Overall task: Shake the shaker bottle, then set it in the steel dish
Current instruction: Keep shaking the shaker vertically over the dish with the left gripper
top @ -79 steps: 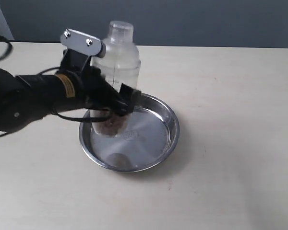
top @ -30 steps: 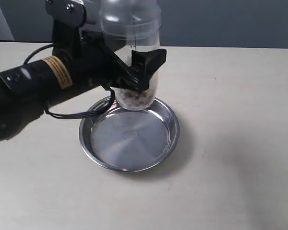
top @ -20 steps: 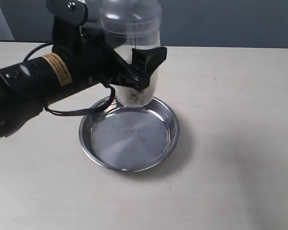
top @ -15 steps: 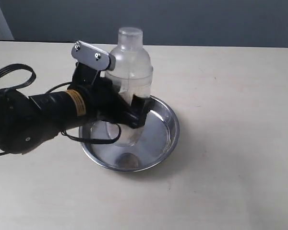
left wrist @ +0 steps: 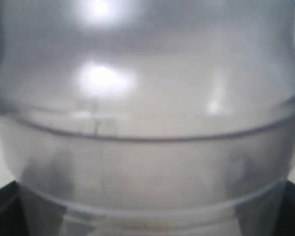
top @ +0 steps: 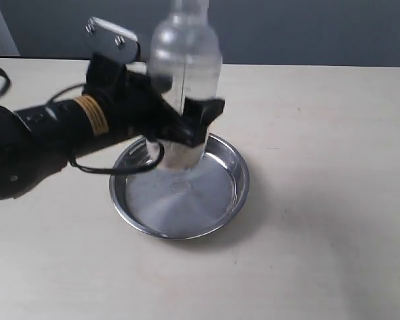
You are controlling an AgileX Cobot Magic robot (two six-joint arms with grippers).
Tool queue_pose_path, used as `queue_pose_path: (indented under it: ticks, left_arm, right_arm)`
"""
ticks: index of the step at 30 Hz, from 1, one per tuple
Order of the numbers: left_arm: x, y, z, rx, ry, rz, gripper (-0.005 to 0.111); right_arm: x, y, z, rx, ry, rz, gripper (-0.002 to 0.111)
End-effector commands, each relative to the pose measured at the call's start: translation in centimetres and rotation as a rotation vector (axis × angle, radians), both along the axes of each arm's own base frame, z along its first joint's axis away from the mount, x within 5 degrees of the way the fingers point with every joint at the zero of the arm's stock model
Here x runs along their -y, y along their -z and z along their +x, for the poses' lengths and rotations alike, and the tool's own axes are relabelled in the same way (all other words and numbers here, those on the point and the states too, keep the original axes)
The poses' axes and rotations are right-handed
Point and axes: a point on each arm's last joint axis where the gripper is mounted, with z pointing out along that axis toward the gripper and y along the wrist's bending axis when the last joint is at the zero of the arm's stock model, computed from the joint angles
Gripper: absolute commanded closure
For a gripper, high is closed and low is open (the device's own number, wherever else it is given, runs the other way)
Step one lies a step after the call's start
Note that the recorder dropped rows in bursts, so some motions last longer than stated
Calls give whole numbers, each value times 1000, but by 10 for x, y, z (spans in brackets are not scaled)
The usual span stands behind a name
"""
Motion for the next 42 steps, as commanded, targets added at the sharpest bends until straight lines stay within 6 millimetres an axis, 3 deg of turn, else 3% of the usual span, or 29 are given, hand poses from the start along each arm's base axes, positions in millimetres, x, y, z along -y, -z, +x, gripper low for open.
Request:
queue_pose_path:
  ticks: [1, 3, 7, 8, 9, 12, 13, 14, 16, 18, 19, 22, 23, 24, 25, 28, 29, 30, 33, 34, 36, 38, 39, 40, 42]
  left_arm:
    - [0, 46, 9, -135, -51, 53, 106]
    - [0, 52, 12, -167, -70, 24, 106]
    - [4, -27, 3, 138, 37, -120, 106]
    - [3, -30, 3, 145, 28, -111, 106]
    - [2, -20, 5, 101, 4, -89, 106]
    - [0, 45, 15, -121, -72, 49, 106]
    - [-2, 52, 17, -157, -99, 36, 106]
    - [0, 47, 18, -138, -97, 4, 106]
    - [3, 2, 12, 52, -21, -71, 106]
    - [2, -28, 8, 148, 5, -100, 106]
    - [2, -28, 7, 131, 3, -86, 106]
    - [1, 37, 12, -113, -26, 66, 106]
    - [0, 52, 15, -165, -47, 79, 106]
    - [0, 53, 16, -176, -59, 66, 106]
    - [0, 43, 17, -136, -58, 38, 106]
    - [2, -16, 8, 71, -13, -65, 106]
    - [1, -25, 6, 97, -10, -75, 106]
    - [1, -17, 5, 66, -15, -58, 106]
    - [-1, 39, 11, -135, -59, 36, 106]
    - [0, 42, 12, -158, -71, 16, 106]
    - [4, 13, 8, -50, -19, -74, 106]
    - [7, -36, -5, 155, 78, -106, 106]
    - [6, -41, -8, 169, 89, -81, 106]
    - [6, -33, -7, 130, 81, -33, 106]
    - [5, 13, -2, -46, 42, 78, 106]
  right_arm:
    - [0, -1, 0, 16, 5, 0, 109]
    - [0, -1, 0, 16, 5, 0, 109]
    - [0, -1, 0, 16, 5, 0, 109]
    - [0, -1, 0, 16, 5, 0, 109]
    - [0, -1, 0, 16, 5, 0, 109]
    - [0, -1, 0, 16, 5, 0, 109]
    - [0, -1, 0, 16, 5, 0, 109]
    - [0, -1, 0, 16, 5, 0, 109]
    - [0, -1, 0, 16, 5, 0, 109]
    - [0, -1, 0, 17, 5, 0, 109]
    - [0, -1, 0, 17, 5, 0, 109]
    - [0, -1, 0, 17, 5, 0, 109]
    - [0, -1, 0, 17, 5, 0, 109]
    - [0, -1, 0, 17, 5, 0, 109]
    - [0, -1, 0, 17, 5, 0, 109]
    - [0, -1, 0, 17, 5, 0, 109]
    - [0, -1, 0, 17, 5, 0, 109]
    - [0, -1, 0, 17, 5, 0, 109]
    - [0, -1, 0, 17, 5, 0, 109]
    - [0, -1, 0, 17, 5, 0, 109]
    - [0, -1, 0, 17, 5, 0, 109]
    - [0, -1, 0, 15, 5, -1, 109]
    - [0, -1, 0, 15, 5, -3, 109]
    - [0, -1, 0, 15, 5, -3, 109]
    - [0, -1, 0, 17, 6, -3, 109]
